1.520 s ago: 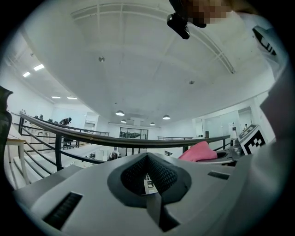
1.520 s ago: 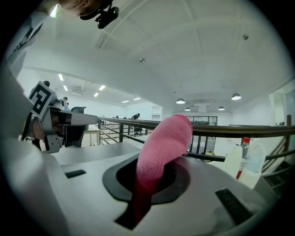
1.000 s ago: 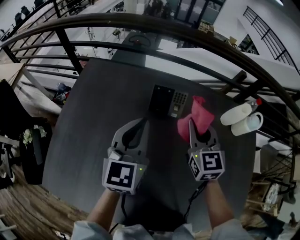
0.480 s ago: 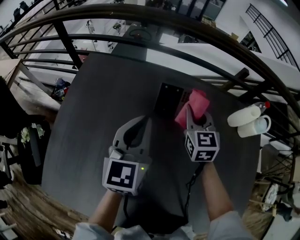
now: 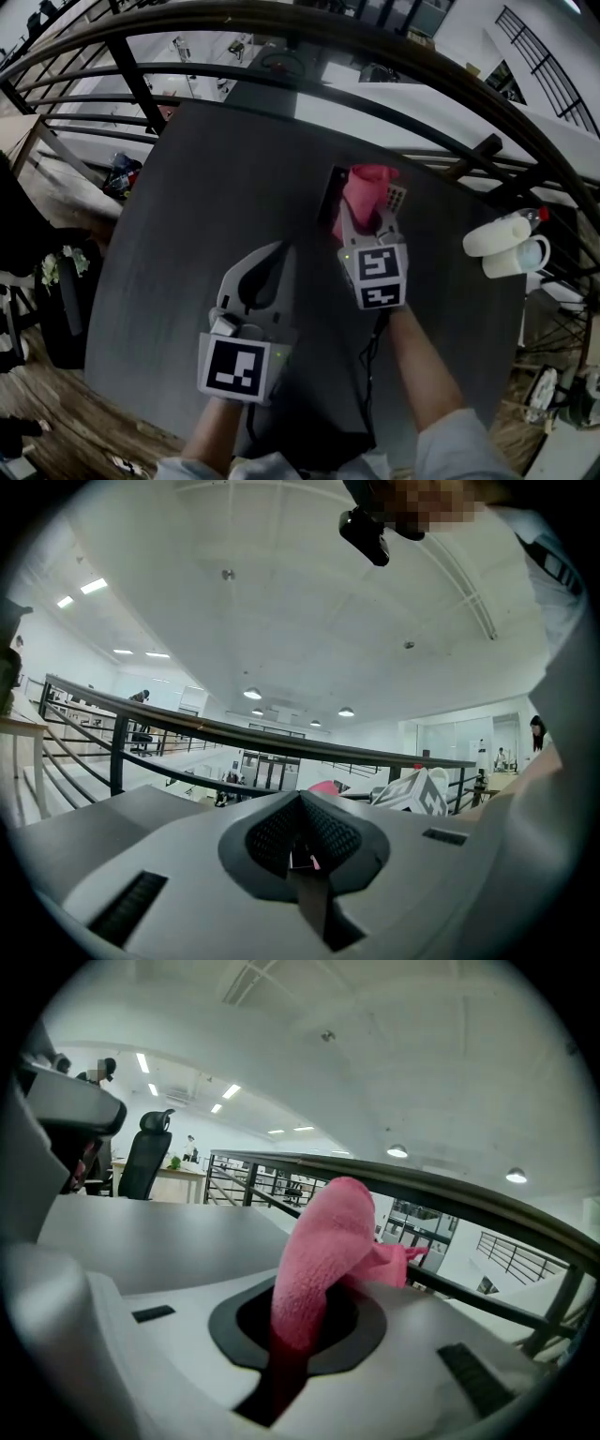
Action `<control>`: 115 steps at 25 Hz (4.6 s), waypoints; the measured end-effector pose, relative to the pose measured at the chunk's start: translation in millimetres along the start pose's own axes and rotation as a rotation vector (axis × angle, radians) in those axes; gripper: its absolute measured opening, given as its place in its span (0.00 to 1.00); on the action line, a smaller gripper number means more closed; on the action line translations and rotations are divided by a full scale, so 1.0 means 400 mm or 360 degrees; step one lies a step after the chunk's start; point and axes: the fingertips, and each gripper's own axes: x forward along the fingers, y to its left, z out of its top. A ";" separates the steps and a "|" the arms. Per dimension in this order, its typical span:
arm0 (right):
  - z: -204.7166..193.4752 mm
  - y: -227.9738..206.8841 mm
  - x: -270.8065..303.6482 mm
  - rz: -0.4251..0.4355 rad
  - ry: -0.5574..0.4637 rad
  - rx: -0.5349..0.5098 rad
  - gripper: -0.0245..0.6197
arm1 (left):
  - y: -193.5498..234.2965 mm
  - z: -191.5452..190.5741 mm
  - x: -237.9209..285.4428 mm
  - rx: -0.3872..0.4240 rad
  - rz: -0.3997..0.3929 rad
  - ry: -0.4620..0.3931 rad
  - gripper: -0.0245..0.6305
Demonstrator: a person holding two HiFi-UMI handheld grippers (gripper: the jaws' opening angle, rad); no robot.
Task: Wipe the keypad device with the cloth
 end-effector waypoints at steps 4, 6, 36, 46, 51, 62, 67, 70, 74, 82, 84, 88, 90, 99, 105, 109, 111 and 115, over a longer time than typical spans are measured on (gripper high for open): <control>-0.005 0.071 0.019 0.0116 0.0016 -0.0106 0.08 | 0.015 0.000 -0.010 -0.0017 0.0028 -0.0005 0.06; -0.014 0.100 0.022 0.0166 0.0034 -0.0136 0.08 | 0.019 -0.001 -0.014 -0.0005 0.0038 -0.0003 0.06; -0.025 -0.104 -0.146 -0.0059 0.0046 -0.0025 0.08 | 0.009 0.012 -0.032 -0.0024 0.0032 -0.0025 0.06; 0.141 -0.097 -0.039 -0.0019 -0.0116 -0.0181 0.08 | 0.022 0.012 -0.035 -0.0025 0.0028 -0.0031 0.06; 0.179 -0.046 0.028 0.0072 -0.0123 -0.0168 0.08 | 0.033 0.013 -0.040 -0.0023 0.0034 -0.0031 0.06; 0.138 -0.104 0.110 0.0001 0.0036 0.0023 0.09 | 0.037 0.007 -0.036 -0.0026 0.0022 -0.0013 0.06; 0.101 -0.177 0.068 -0.0113 0.0034 0.0075 0.09 | 0.028 0.004 -0.031 -0.0027 0.0010 -0.0012 0.06; 0.076 -0.224 0.034 -0.0189 0.0028 0.0136 0.09 | 0.021 0.005 -0.030 -0.0028 -0.0002 -0.0006 0.06; 0.039 -0.282 -0.016 -0.0289 0.0016 0.0206 0.09 | 0.009 0.003 -0.028 -0.0021 -0.0013 -0.0002 0.06; -0.029 -0.334 -0.091 -0.0400 0.0009 0.0344 0.08 | -0.013 0.003 -0.029 -0.0007 -0.0020 0.0005 0.06; -0.045 -0.335 -0.107 -0.0414 0.0007 0.0389 0.09 | -0.020 0.005 -0.030 -0.0004 -0.0021 0.0002 0.06; -0.091 -0.318 -0.131 -0.0406 0.0040 0.0487 0.08 | -0.030 0.014 -0.034 0.0010 -0.0014 -0.0005 0.06; -0.123 -0.298 -0.138 -0.0386 0.0072 0.0521 0.08 | -0.036 0.015 -0.036 0.0019 -0.0014 -0.0007 0.06; -0.227 -0.187 -0.179 -0.0267 0.0179 0.0668 0.08 | -0.078 0.021 -0.057 0.0048 -0.0017 0.0004 0.06; -0.210 -0.117 -0.232 -0.0132 0.0118 0.0754 0.08 | -0.122 0.030 -0.077 0.0078 -0.0022 -0.0007 0.06; -0.169 -0.099 -0.302 -0.0085 0.0044 0.0758 0.08 | -0.163 0.051 -0.100 0.0093 -0.0027 -0.0022 0.06; -0.146 -0.097 -0.345 -0.0074 0.0002 0.0748 0.08 | -0.187 0.065 -0.112 0.0099 -0.0036 -0.0035 0.06; -0.108 -0.102 -0.429 -0.0049 -0.0065 0.0721 0.08 | -0.237 0.088 -0.137 0.0147 -0.0052 -0.0049 0.06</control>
